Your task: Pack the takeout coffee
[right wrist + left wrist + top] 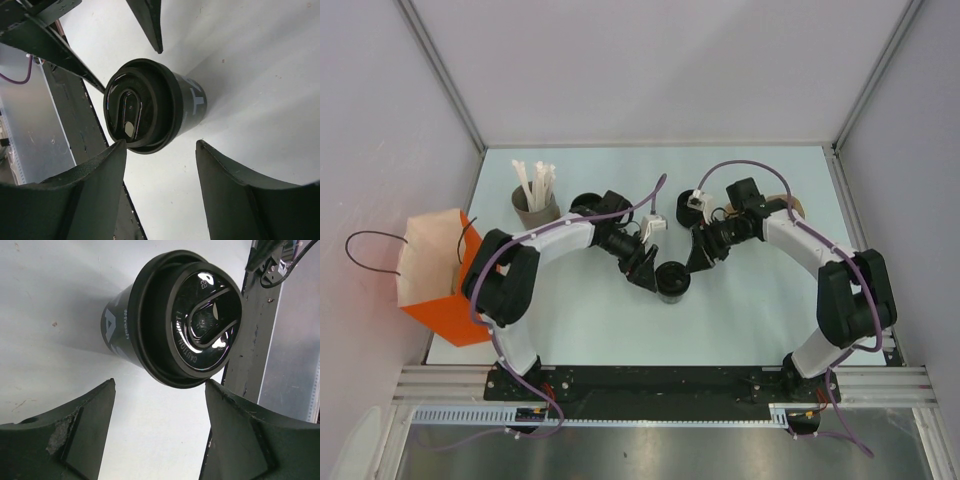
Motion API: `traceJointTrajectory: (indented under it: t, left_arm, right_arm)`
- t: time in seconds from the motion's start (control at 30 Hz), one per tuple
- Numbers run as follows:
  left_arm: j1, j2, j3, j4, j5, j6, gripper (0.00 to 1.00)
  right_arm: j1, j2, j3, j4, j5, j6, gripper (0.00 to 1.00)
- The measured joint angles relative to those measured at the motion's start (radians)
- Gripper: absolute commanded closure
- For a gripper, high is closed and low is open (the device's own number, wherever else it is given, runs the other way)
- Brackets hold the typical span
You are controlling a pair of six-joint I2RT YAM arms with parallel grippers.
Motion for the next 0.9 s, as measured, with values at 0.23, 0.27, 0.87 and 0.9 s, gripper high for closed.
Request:
traceJointTrajectory:
  t: [0.23,0.27,0.87,0.9]
  left_arm:
    - [-0.002,0.019,0.026,-0.007,-0.013,0.005,0.24]
    - [-0.002,0.02,0.031,-0.003,-0.018,0.005,0.24]
    - [-0.002,0.022,0.071,0.017,-0.119,-0.038,0.24]
    - [-0.002,0.022,0.073,0.019,-0.122,-0.039,0.24]
  right_arm:
    - [0.018,0.013,0.0,-0.019,0.0,-0.013,0.39]
    - [0.019,0.016,0.0,-0.021,0.001,-0.015,0.39]
    - [0.019,0.018,0.0,-0.045,0.024,-0.044,0.4]
    - [0.018,0.018,0.0,-0.046,0.027,-0.045,0.4]
